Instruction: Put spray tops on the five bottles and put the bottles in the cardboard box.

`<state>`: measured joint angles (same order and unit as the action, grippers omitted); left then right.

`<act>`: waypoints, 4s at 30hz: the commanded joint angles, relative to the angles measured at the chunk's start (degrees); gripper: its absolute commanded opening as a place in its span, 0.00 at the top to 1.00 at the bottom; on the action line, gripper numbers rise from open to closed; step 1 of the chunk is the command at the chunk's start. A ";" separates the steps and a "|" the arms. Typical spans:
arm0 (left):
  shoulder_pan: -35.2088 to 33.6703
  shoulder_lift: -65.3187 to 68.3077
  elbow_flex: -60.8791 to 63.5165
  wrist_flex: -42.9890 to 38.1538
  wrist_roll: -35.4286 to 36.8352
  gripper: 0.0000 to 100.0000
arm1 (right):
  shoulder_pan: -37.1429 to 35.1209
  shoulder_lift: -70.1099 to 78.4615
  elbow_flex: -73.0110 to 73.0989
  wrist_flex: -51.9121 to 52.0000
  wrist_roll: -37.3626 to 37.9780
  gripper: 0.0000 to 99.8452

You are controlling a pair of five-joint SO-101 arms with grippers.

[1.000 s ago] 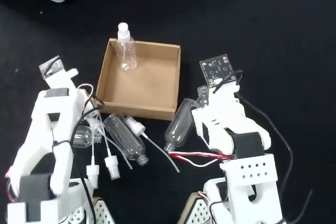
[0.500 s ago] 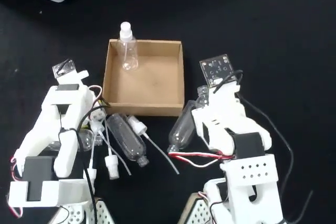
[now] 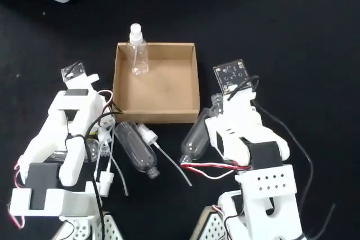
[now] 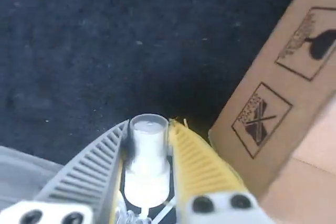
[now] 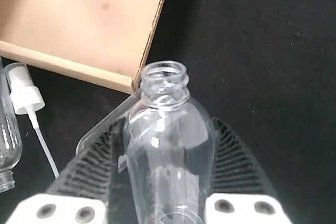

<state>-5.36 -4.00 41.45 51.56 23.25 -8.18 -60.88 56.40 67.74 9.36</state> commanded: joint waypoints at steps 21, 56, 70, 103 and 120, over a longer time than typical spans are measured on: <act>-2.59 -10.55 0.13 1.05 0.09 0.97 | -0.26 -1.80 -0.04 -1.41 -0.26 0.90; -5.76 -47.91 11.38 1.05 0.35 0.97 | -4.57 -1.80 3.12 -3.87 -0.26 0.90; -5.85 -64.26 14.29 1.14 0.44 0.97 | -4.66 -1.89 2.95 -3.96 -0.26 0.90; -5.85 -86.95 12.00 -12.31 3.16 0.97 | -6.07 -13.93 8.31 -5.71 -0.26 0.90; -15.25 -98.02 14.55 -12.40 10.73 0.97 | -17.58 -41.89 16.66 -6.68 0.18 0.90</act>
<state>-17.23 -99.38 56.48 40.75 30.46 -22.68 -99.74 73.27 63.25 9.27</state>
